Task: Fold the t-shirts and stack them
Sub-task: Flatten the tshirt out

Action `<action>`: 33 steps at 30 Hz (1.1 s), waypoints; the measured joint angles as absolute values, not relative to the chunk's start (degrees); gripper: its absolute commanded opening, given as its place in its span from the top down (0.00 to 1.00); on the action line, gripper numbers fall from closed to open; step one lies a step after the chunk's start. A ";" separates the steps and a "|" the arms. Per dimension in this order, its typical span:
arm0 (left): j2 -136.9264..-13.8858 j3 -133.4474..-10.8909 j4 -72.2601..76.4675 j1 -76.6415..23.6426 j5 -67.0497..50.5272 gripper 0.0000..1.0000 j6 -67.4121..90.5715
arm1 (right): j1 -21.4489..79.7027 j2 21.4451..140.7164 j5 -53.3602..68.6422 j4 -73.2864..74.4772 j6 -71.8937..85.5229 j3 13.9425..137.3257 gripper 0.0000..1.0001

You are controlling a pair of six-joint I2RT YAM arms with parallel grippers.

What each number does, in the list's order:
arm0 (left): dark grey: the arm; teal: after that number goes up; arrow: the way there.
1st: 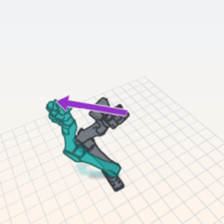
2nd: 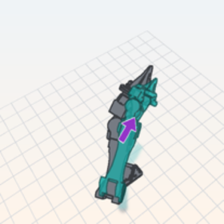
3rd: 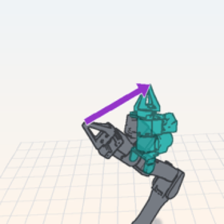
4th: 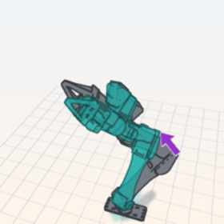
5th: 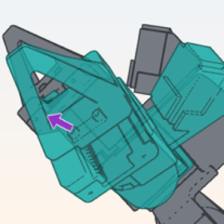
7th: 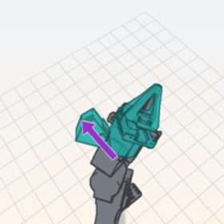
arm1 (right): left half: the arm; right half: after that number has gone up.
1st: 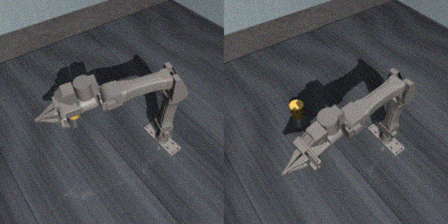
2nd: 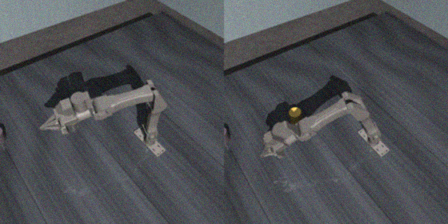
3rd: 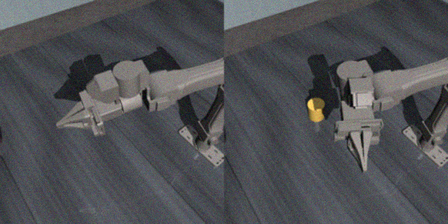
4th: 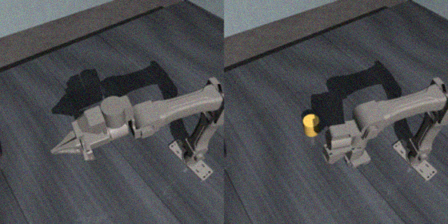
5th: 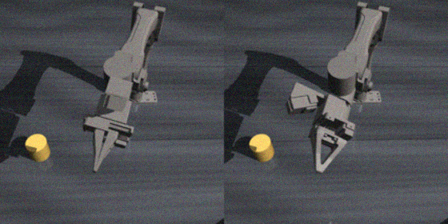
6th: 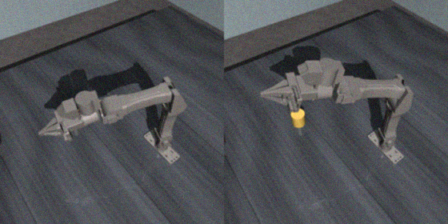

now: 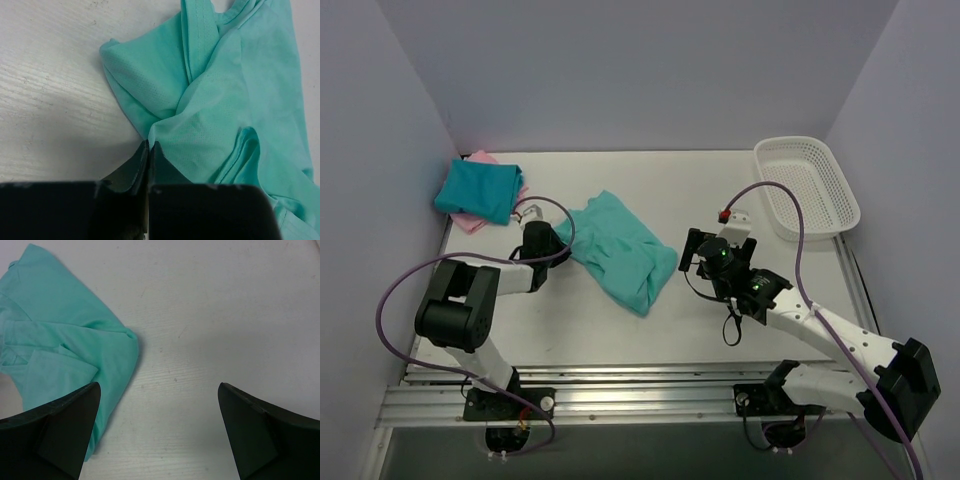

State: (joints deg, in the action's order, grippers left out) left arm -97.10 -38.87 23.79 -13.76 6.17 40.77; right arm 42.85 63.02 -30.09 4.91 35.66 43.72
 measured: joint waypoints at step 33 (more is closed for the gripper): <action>-100.07 -161.42 -35.03 -29.95 3.79 0.98 21.61 | 42.85 55.20 -30.28 4.54 35.77 41.63 0.00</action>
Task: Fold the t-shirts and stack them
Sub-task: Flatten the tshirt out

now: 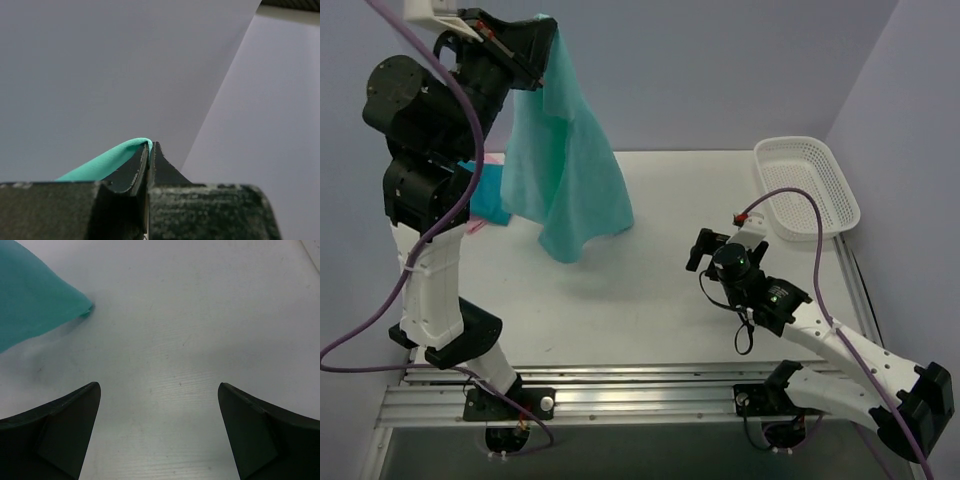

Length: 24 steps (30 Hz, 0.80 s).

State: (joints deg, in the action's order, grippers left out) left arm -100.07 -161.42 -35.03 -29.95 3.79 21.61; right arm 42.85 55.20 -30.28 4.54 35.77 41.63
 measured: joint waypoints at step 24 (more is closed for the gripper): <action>-100.95 -86.89 -19.73 -20.97 2.57 0.98 23.79 | 57.78 66.17 -23.97 2.37 39.86 45.91 0.00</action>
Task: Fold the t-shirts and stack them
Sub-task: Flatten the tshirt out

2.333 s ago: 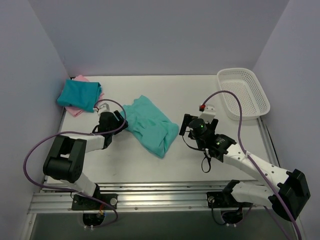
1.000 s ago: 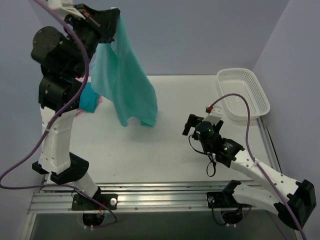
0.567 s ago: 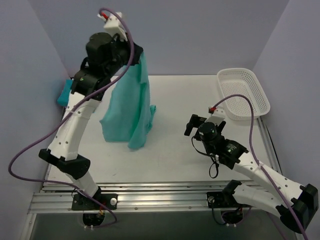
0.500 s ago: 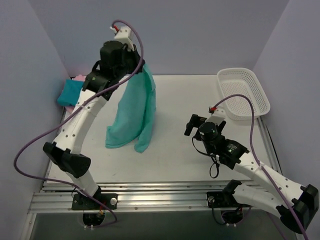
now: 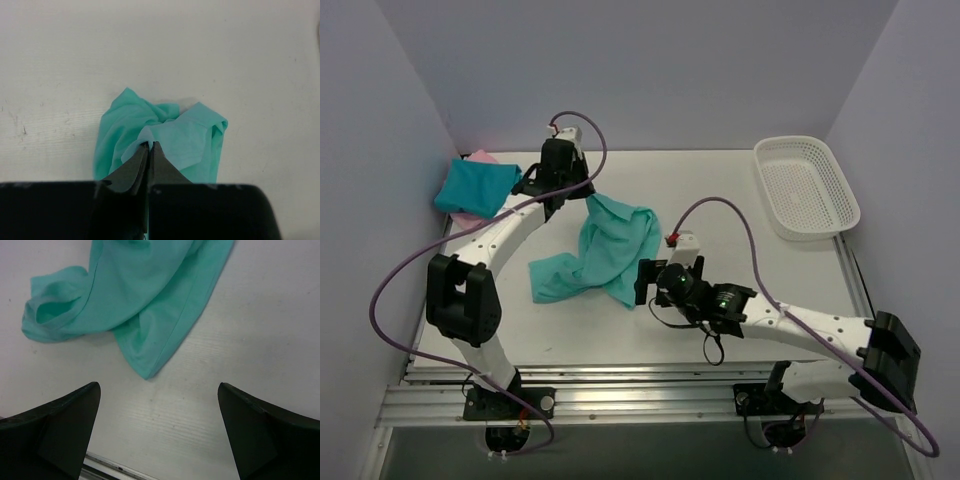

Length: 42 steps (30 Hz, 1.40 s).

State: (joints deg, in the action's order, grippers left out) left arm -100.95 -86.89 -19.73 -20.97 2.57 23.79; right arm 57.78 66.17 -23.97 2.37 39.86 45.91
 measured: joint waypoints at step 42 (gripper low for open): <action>-97.17 -78.59 -10.52 -16.08 -1.48 0.98 23.79 | 62.46 99.31 -27.29 -13.41 47.70 48.56 1.00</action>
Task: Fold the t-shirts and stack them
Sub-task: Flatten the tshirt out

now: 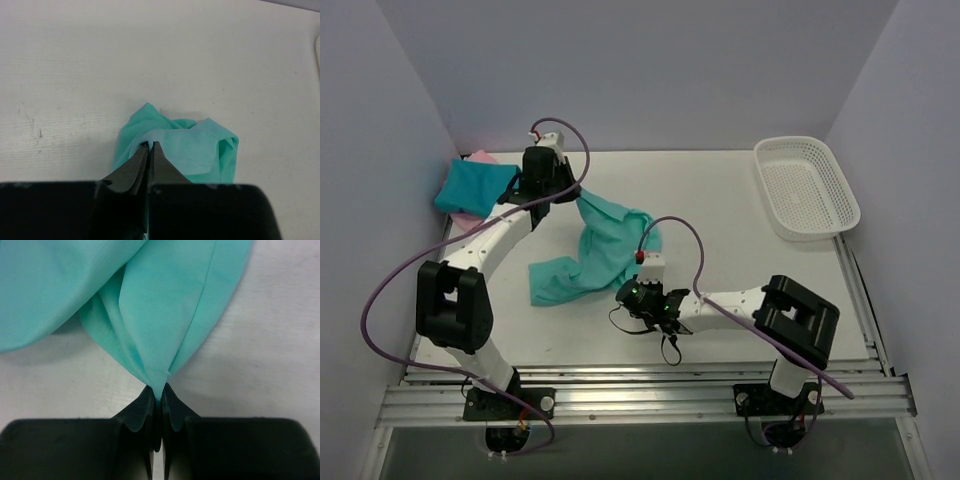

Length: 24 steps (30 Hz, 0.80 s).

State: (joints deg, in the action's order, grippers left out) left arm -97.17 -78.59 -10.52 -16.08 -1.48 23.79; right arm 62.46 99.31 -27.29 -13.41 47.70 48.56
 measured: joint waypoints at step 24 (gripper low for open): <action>-62.96 -93.43 -28.77 -25.58 5.67 0.98 20.73 | 63.40 54.94 -58.35 42.02 34.13 94.65 1.00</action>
State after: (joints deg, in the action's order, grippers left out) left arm -62.96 -93.43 -28.77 -25.58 5.67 20.73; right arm 63.40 54.94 -58.35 42.02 34.13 94.65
